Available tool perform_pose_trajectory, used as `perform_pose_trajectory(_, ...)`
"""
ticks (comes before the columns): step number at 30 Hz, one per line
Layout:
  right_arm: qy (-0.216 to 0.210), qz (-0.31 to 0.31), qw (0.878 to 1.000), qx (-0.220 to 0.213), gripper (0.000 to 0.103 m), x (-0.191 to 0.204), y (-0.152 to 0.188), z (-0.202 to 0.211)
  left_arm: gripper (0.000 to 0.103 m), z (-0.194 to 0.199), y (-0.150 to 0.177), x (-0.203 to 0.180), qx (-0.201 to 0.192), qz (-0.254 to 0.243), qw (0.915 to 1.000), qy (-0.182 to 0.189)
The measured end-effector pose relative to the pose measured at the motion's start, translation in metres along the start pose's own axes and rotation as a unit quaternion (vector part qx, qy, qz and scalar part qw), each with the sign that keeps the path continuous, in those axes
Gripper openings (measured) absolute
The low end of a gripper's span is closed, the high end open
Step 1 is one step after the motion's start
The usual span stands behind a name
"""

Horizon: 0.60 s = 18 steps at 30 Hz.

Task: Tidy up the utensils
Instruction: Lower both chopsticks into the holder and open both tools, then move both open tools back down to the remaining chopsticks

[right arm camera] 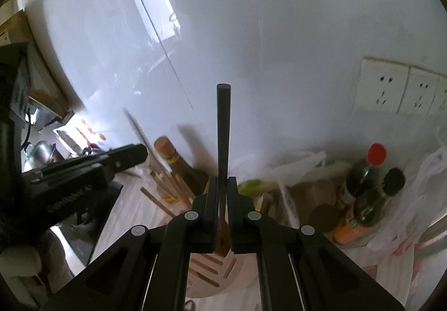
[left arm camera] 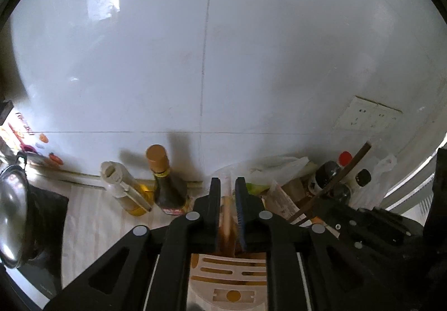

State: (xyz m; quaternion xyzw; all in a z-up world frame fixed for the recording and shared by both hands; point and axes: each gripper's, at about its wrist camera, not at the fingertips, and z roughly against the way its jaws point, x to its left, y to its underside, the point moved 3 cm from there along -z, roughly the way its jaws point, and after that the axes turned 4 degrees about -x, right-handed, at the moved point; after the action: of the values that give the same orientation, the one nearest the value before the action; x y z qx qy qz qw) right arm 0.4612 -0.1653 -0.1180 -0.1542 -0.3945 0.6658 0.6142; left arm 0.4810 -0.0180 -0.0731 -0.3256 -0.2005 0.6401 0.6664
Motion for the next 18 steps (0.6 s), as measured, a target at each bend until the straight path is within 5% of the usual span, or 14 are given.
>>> perform_pose_trajectory(1,-0.001,-0.002,1.0,0.007,0.006,-0.002,0.002,-0.002,0.022,0.005,-0.001,0.002,-0.006,0.003,0.9999,-0.008)
perform_pose_trajectory(3,0.0,-0.009,1.0,0.011,0.008,-0.004,0.003,-0.002,0.063,0.01,-0.005,0.007,-0.016,0.009,0.9997,-0.013)
perform_pose_trajectory(5,-0.005,-0.016,1.0,0.007,0.013,-0.007,0.004,0.003,0.079,0.022,-0.007,0.013,-0.039,0.016,0.9988,-0.025)
perform_pose_trajectory(7,-0.007,-0.021,1.0,-0.003,0.018,-0.009,0.003,0.014,0.082,0.034,-0.008,0.017,-0.055,0.016,0.9976,-0.038)
perform_pose_trajectory(9,-0.006,-0.024,1.0,-0.012,0.024,-0.011,0.003,0.027,0.101,0.042,-0.004,0.021,-0.064,0.018,0.9969,-0.042)
perform_pose_trajectory(18,0.035,-0.067,0.997,-0.035,0.031,-0.052,0.041,0.087,0.103,0.068,0.059,0.025,-0.081,0.028,0.9939,-0.07)
